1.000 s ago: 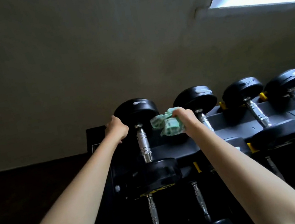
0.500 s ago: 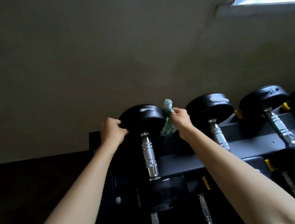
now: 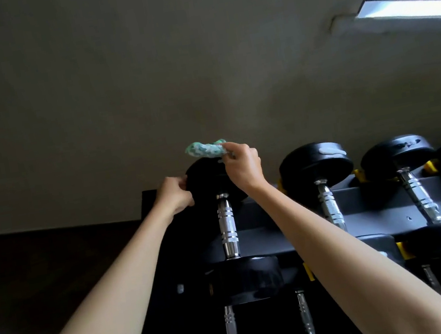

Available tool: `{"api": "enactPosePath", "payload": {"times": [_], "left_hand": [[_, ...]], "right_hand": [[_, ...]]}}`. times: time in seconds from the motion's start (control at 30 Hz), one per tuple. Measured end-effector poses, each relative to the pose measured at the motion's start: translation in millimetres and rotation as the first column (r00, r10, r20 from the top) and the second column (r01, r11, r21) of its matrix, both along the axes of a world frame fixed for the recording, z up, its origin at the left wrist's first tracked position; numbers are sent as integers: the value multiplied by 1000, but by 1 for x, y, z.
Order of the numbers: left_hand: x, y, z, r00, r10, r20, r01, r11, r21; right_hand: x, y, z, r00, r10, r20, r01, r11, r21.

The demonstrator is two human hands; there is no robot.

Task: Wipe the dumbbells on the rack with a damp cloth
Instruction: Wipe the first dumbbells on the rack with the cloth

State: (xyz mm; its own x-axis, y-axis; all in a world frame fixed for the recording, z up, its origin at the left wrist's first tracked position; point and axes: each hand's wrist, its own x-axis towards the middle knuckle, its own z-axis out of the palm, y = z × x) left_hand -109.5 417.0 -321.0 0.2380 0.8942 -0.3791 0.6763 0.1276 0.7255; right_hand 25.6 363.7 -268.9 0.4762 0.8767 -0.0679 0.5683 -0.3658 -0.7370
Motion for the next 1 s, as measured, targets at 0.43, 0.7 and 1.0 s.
{"api": "enactPosePath", "payload": {"times": [0.43,0.7,1.0], "left_hand": [[-29,-13,3,826,391,407,-203,879,-432],[-47,-30,33,615,519,593,-124,807,-578],[-22,-45,54,627,341,701,135,838,-529]], "right_hand": [[-28,8,15,976,207,-68,-213,972,-101],[-13,-23,13,254,14,-967,-74,997,-5],[2,-46,2,173,167,-971,49,983,178]]}}
